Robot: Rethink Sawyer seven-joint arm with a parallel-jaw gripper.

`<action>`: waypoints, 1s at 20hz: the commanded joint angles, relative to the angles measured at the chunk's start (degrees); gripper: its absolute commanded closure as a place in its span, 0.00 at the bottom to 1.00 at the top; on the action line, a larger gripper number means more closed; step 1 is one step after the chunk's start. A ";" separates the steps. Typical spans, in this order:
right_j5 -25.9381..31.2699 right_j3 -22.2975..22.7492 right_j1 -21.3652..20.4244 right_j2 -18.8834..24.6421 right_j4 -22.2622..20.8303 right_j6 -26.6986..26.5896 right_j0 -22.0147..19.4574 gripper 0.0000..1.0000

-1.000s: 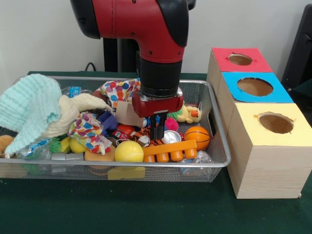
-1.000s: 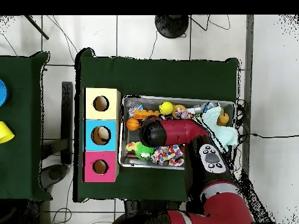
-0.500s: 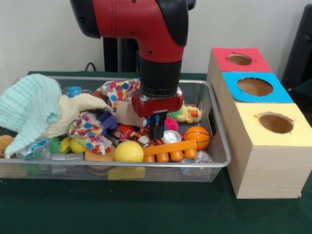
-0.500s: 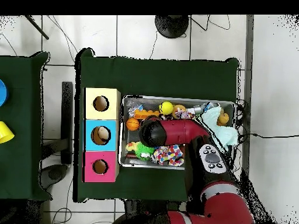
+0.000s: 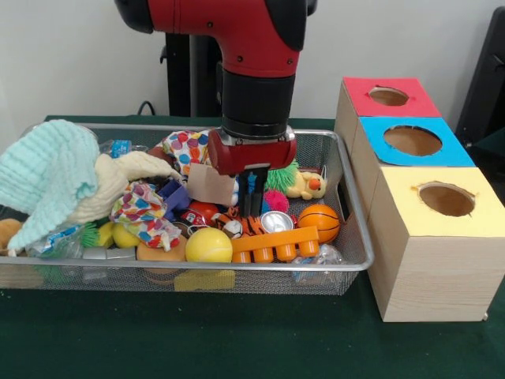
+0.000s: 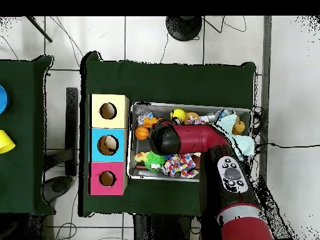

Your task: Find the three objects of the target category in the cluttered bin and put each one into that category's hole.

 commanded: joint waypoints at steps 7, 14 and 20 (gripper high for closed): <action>4.29 2.76 -1.68 0.99 2.00 6.39 -0.05 1.00; 0.74 2.31 0.50 1.16 0.85 6.59 -0.73 1.00; 0.89 2.18 0.68 1.46 0.97 6.39 -0.88 0.00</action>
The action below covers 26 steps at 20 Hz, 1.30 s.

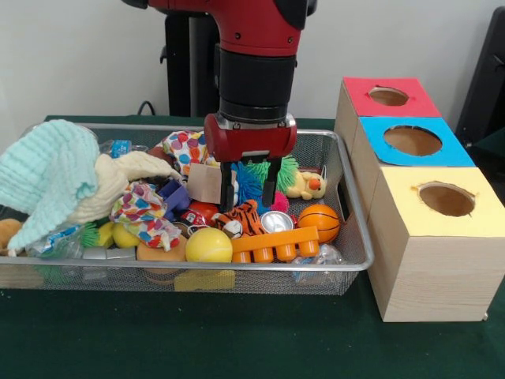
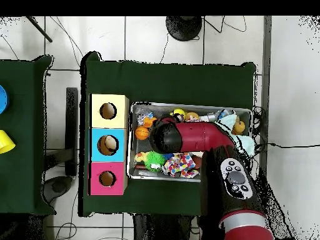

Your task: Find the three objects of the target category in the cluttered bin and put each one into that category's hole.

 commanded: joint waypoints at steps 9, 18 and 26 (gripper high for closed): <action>-0.80 3.00 2.81 2.00 -0.40 5.93 -1.66 0.00; -3.65 5.20 2.74 4.04 -1.86 4.34 -3.96 0.00; -4.53 5.70 2.89 2.45 -2.96 4.62 -3.21 0.00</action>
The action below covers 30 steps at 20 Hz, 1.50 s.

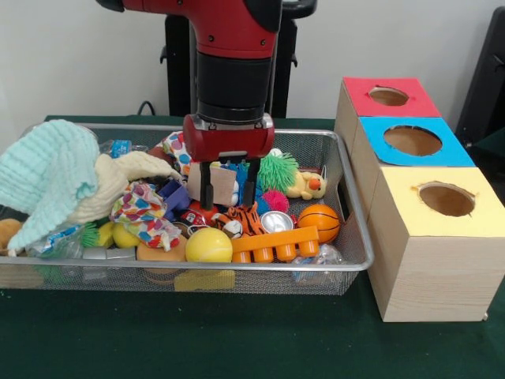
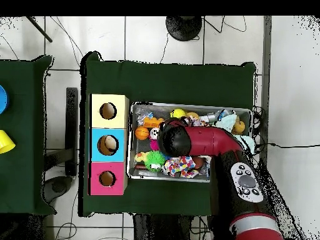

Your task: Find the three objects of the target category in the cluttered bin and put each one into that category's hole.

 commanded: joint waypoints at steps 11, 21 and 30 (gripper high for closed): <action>-3.65 5.25 2.13 0.56 -5.05 4.59 0.25 0.00; -4.28 5.42 2.57 0.23 -5.84 4.55 0.07 0.00; -5.13 4.43 3.66 -0.14 -6.69 5.02 0.47 0.00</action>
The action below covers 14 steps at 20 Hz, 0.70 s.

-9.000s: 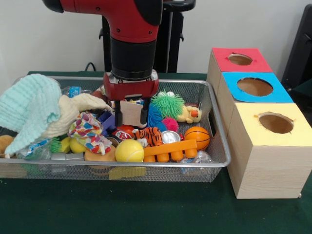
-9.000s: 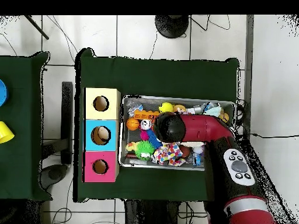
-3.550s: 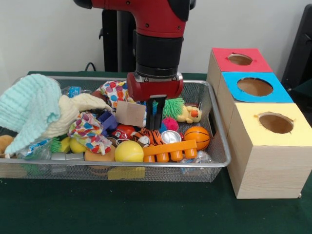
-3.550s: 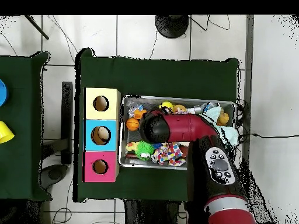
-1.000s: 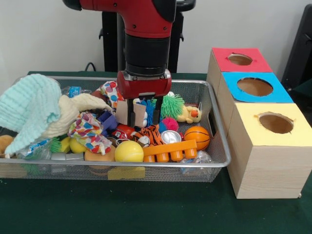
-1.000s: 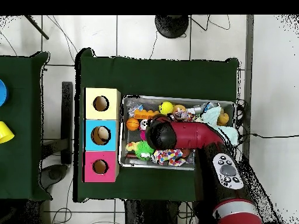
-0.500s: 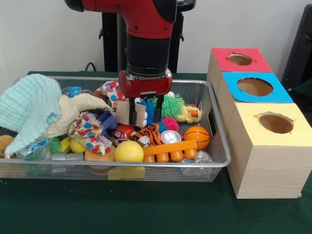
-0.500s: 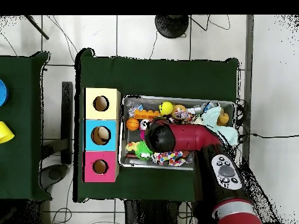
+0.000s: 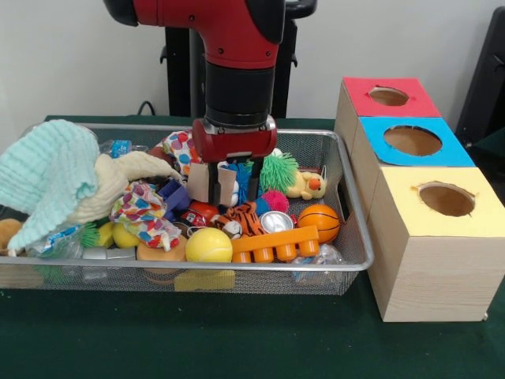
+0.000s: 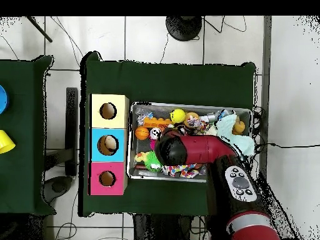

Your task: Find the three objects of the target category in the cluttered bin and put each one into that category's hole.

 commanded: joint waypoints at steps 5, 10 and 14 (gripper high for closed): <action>-3.97 -0.23 4.12 -0.18 -3.91 5.48 0.80 0.00; -4.54 -0.19 4.49 -0.39 -4.17 5.37 0.76 0.00; -3.70 -0.07 4.27 0.24 -3.62 5.03 0.39 0.00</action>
